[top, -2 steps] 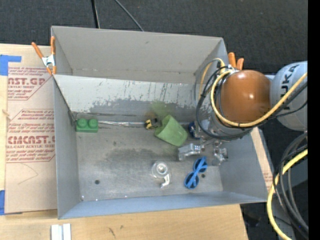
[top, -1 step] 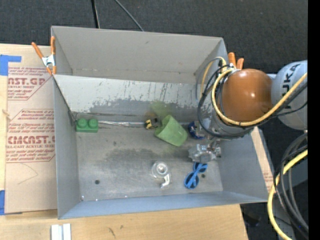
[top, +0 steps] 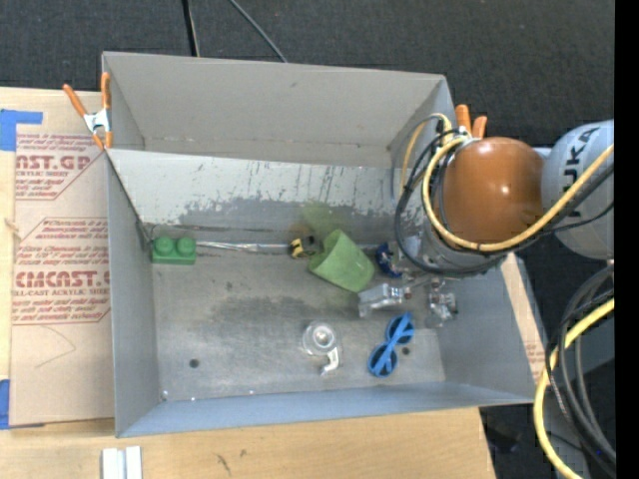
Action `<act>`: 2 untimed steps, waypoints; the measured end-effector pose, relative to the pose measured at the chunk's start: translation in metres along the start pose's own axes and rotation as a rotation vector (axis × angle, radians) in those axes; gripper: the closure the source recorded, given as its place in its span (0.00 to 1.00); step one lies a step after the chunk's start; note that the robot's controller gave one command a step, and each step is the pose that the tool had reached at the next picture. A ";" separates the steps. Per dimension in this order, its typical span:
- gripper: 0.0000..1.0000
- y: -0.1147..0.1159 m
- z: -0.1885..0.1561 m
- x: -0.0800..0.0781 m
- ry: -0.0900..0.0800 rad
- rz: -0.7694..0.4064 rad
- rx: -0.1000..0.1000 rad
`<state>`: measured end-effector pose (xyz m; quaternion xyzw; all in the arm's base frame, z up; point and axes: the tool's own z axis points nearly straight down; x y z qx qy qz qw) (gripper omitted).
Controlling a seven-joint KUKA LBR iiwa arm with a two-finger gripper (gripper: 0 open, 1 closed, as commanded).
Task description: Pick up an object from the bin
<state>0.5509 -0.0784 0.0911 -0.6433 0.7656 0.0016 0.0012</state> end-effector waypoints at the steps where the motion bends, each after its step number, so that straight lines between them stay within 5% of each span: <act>1: 0.00 0.026 0.022 -0.035 0.001 -0.419 -0.003; 2: 1.00 0.024 0.022 -0.034 0.001 -0.416 0.001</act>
Offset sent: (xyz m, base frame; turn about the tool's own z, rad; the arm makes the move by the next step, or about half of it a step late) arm -0.0182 0.0366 -0.0211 -0.4180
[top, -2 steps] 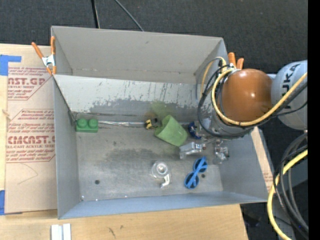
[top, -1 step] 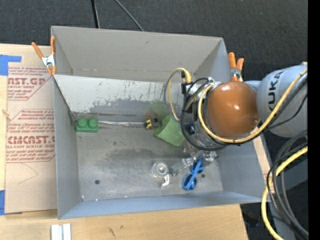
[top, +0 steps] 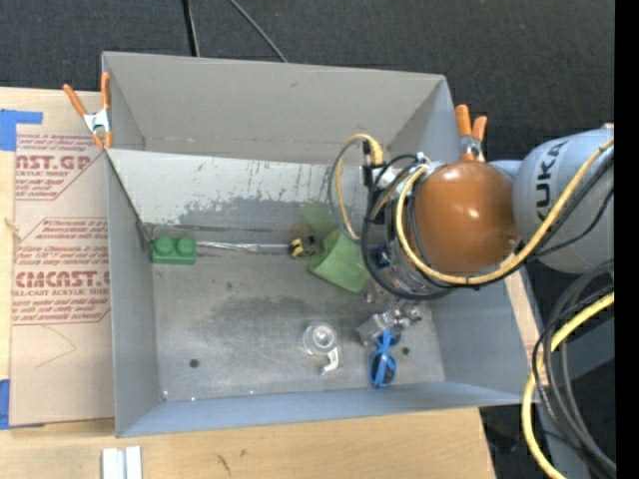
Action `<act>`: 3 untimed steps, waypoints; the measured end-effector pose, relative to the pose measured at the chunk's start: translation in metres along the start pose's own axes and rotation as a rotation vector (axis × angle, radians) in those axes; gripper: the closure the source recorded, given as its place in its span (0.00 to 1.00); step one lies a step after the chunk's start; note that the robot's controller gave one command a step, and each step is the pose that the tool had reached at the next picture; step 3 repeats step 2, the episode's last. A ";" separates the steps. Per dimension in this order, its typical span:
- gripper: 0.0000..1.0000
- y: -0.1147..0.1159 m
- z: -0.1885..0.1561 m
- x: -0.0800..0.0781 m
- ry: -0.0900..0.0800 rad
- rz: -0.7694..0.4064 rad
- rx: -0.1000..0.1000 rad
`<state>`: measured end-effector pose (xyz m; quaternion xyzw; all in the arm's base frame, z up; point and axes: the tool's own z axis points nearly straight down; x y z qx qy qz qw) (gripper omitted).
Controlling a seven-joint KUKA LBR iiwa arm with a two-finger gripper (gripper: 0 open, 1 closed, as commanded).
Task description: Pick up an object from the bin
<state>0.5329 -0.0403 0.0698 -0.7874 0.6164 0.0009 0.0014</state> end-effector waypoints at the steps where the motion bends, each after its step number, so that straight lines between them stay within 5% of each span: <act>1: 1.00 -0.004 -0.127 0.022 0.004 -0.048 0.006; 2: 1.00 0.036 -0.167 0.040 0.001 -0.417 -0.001; 3: 1.00 0.036 -0.167 0.040 0.001 -0.417 -0.001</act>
Offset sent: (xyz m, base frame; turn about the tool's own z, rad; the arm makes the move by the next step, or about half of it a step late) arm 0.0070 -0.0208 0.1234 -0.0520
